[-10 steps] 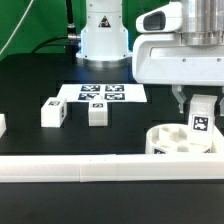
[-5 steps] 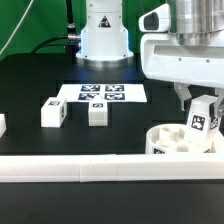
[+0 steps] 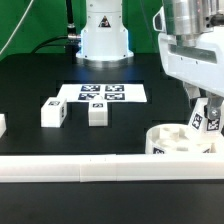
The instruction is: Assemble stool
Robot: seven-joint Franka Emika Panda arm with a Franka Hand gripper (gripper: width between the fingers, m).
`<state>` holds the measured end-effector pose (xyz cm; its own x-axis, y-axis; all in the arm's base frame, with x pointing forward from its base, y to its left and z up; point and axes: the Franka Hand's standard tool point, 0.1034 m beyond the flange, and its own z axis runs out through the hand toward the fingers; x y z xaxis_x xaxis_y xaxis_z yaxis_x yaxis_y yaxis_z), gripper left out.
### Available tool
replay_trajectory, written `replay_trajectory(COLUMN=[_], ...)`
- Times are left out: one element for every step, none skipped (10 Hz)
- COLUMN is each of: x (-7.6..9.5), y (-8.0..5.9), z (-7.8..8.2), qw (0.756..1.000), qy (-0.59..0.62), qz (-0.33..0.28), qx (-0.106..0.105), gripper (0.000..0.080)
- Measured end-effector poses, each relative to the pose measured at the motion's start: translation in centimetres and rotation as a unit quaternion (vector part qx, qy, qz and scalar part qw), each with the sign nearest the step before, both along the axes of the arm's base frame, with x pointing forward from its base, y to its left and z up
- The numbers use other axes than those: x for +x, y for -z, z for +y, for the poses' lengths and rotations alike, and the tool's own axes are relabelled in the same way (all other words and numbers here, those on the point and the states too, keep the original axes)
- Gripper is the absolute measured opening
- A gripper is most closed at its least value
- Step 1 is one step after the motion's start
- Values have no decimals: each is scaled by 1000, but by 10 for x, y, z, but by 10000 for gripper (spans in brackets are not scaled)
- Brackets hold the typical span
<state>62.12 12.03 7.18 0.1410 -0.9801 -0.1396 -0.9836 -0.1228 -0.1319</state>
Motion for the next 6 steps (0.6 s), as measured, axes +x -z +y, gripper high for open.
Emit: replay_trajectory(x=[0, 0, 1, 1, 2, 3], y=[0, 0, 1, 1, 1, 1], z=[0, 0, -2, -3, -4, -4], qw=[1000, 997, 990, 979, 965, 943], qy=[26, 71, 136, 196, 255, 324], qz=[4, 9, 10, 13, 17, 19], qx=[6, 17, 36, 51, 63, 77], gripper=[340, 340, 340, 340, 340, 340])
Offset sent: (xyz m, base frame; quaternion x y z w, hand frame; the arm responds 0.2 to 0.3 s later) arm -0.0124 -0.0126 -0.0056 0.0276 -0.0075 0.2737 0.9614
